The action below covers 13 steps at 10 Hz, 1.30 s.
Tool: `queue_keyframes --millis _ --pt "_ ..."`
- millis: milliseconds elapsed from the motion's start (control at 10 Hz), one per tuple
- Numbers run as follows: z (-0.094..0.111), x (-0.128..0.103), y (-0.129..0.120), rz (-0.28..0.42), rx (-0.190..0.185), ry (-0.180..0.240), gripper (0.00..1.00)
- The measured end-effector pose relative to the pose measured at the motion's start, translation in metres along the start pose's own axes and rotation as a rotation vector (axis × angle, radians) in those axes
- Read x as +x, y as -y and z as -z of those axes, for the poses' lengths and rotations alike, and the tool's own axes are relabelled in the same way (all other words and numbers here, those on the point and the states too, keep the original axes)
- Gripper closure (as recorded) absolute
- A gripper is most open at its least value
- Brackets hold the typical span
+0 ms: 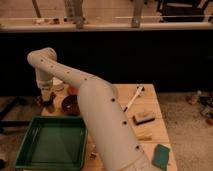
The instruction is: Place grapes in metal cup
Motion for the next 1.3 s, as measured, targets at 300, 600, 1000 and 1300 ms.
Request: queue_keyframes --millis 300,600,1000,1300 --pt "0.0001 0.005 0.0008 -0.014 -0.001 0.01 0.99" --pt "-0.0013 0.0029 0.0005 -0.012 -0.003 0.01 0.7" --pt "-0.0009 0.0044 0.0007 -0.014 -0.003 0.01 0.32" --pt "-0.0006 0.0053 0.0008 -0.015 -0.002 0.01 0.2"
